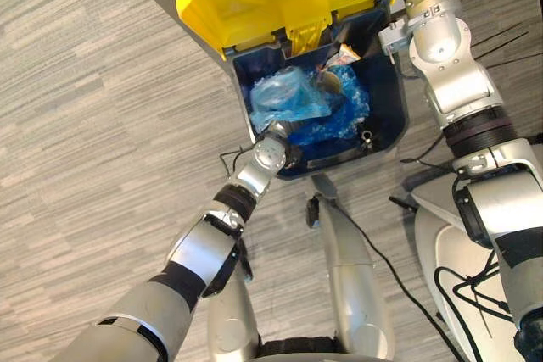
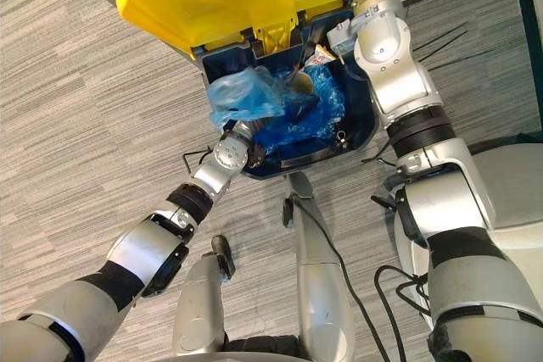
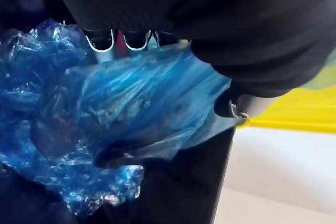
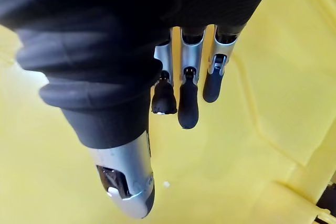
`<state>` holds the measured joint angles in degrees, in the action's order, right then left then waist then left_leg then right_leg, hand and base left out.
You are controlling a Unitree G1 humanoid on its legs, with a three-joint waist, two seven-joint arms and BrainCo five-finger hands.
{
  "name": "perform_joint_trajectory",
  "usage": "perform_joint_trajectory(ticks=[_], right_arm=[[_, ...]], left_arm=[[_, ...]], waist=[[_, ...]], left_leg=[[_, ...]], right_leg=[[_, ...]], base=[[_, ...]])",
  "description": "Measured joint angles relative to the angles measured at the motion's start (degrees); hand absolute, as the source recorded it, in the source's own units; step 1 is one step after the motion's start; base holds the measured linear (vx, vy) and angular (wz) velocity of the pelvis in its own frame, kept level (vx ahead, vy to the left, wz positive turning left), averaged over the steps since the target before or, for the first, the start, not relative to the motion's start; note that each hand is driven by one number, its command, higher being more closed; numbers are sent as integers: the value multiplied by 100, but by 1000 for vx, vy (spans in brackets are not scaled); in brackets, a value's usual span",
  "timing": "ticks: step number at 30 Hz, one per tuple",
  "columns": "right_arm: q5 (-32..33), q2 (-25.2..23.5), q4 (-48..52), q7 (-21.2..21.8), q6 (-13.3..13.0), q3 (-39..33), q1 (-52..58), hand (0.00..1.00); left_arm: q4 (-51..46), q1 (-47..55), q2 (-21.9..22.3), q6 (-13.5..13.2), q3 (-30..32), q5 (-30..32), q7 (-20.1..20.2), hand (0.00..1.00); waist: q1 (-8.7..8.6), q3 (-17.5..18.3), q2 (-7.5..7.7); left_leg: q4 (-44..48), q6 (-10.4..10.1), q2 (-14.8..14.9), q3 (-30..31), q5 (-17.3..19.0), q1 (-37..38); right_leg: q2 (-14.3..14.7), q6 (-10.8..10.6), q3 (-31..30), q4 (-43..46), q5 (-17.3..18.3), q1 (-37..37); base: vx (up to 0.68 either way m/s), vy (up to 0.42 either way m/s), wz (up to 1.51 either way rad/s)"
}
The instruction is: Gather rubbish on tea table into small bin, then transfer packed bag to large trash can.
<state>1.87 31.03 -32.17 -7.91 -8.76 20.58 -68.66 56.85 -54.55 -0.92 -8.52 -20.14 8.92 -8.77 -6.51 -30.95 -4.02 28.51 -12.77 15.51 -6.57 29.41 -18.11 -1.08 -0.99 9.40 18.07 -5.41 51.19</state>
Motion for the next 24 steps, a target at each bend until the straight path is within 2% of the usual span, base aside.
perform_joint_trajectory(ticks=[5,9,14,15,17,18,19,20,21,22,23,24], right_arm=[[-196,-32,5,90,3,-69,591,0],[-375,-84,215,197,14,-473,1474,0],[-478,-356,465,313,12,-690,2687,0],[-478,-474,483,327,12,-753,3120,0],[-488,-667,579,408,12,-959,3777,0],[-509,-814,655,461,9,-1058,4214,0],[-607,-948,662,525,9,-1090,4590,0],[-663,-982,663,567,13,-1118,4777,0],[-717,-1036,669,667,16,-1166,5088,0],[-725,-1069,671,715,23,-1193,5252,0],[-729,-1175,679,832,25,-1321,5617,0],[-730,-1318,723,935,27,-1565,6031,0]], left_arm=[[-86,275,-165,50,35,331,-5,0],[-837,860,-502,29,54,358,-13,0],[-1588,2114,-968,-141,364,145,4,0],[-1741,2556,-1052,-211,518,-14,9,0],[-2092,3294,-1188,-309,870,-271,93,0],[-2352,3812,-1308,-359,1171,-436,131,0],[-2486,4320,-1439,-414,1495,-535,142,0],[-2486,4538,-1464,-419,1656,-601,153,0],[-2485,4952,-1453,-409,1994,-801,247,0],[-2487,5160,-1448,-401,2145,-889,263,0],[-2487,5570,-1456,-366,2428,-1016,307,0],[-2490,5873,-1454,-311,2637,-1133,382,0]], waist=[[62,3,3],[79,21,13],[159,233,161],[235,391,192],[376,483,246],[459,601,370],[552,680,490],[606,702,513],[671,690,474],[670,696,483],[650,711,473],[625,757,503]], left_leg=[[-67,36,-47,56,-47,302],[-154,42,-79,274,-186,715],[183,79,-213,380,-238,1002],[349,129,-240,374,-211,1034],[504,290,-312,324,-122,1243],[594,406,-465,239,-42,1331],[740,508,-623,87,7,1396],[759,580,-667,-11,-14,1423],[694,772,-600,-253,-128,1454],[671,821,-603,-325,-168,1469],[542,870,-602,-396,-283,1521],[327,882,-639,-396,-446,1608]], right_leg=[[-98,-18,66,37,46,-333],[-320,-31,293,54,123,-937],[-620,-139,444,-8,124,-1644],[-651,-152,457,-143,23,-1839],[-654,-188,445,-542,-267,-2281],[-707,-170,327,-815,-450,-2447],[-796,-104,294,-1083,-444,-2591],[-847,-209,329,-1118,-219,-2611],[-989,-218,401,-394,163,-2366],[-1028,-18,356,293,249,-2205],[-1028,220,214,1592,499,-2077],[-997,138,138,2541,871,-2192]], base=[[60,34,11],[3,26,45],[-81,48,38],[-113,112,14],[-160,156,-5],[-242,198,-35],[-279,216,-48],[-327,202,-65],[-293,129,-53],[-331,113,-51],[-245,61,-20],[-169,39,-9]])
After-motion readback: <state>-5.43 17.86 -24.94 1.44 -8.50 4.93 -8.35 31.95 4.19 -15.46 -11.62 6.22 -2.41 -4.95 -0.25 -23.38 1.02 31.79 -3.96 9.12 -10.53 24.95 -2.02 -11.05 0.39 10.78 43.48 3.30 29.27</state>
